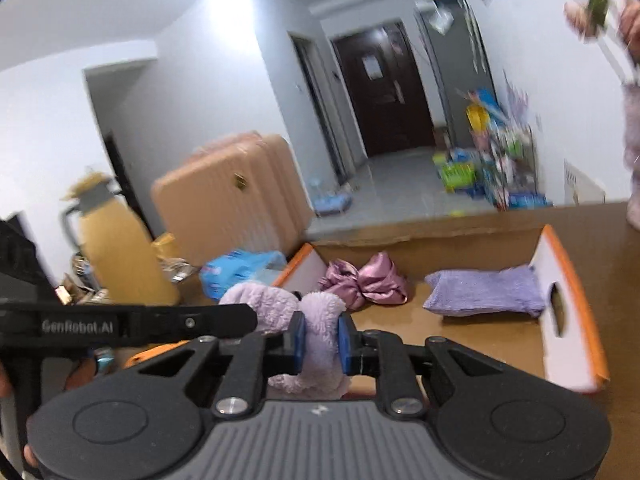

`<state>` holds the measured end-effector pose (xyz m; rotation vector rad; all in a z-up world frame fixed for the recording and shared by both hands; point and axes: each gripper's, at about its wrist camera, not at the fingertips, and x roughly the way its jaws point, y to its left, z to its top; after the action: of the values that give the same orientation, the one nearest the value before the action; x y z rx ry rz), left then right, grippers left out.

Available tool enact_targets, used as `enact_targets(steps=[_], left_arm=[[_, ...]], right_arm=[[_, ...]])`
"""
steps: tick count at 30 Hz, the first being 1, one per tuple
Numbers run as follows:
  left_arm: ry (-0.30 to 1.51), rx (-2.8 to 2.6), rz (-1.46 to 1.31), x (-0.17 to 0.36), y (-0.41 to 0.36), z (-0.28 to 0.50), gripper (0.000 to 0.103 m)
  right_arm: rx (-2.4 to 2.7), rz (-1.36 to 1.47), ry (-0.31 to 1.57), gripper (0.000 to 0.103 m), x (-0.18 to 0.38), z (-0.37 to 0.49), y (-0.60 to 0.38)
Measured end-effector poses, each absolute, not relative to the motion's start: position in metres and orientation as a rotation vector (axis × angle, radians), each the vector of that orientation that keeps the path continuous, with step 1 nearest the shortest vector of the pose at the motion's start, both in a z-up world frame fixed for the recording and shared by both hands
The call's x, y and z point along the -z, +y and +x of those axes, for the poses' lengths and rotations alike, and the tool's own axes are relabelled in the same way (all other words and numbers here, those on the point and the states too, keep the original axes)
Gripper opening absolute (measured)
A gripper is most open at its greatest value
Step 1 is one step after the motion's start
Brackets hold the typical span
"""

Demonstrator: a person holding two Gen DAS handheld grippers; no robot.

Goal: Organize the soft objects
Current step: 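Carry the pink towel roll into the box and open the right gripper, then withdraw the right gripper from the box toward the plush toys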

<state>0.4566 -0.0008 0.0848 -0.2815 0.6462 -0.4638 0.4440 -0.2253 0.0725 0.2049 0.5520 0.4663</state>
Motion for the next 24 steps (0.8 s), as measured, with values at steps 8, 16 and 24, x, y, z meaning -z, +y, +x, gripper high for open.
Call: enact_targets(steps=[8, 16, 24], left_arm=[[0.74, 0.343, -0.221, -0.038, 0.017, 0.502, 0.041], [0.664, 0.315, -0.158, -0.063, 0.021, 0.478, 0.052], [0.551, 0.308, -0.081, -0.112, 0.025, 0.4, 0.079]], right_arm=[[-0.429, 0.155, 0.709, 0.021, -0.012, 0.516, -0.182], [-0.42, 0.132, 0.702, 0.049, -0.028, 0.503, -0.186], [-0.324, 0.084, 0.55, 0.065, -0.091, 0.426, -0.252]])
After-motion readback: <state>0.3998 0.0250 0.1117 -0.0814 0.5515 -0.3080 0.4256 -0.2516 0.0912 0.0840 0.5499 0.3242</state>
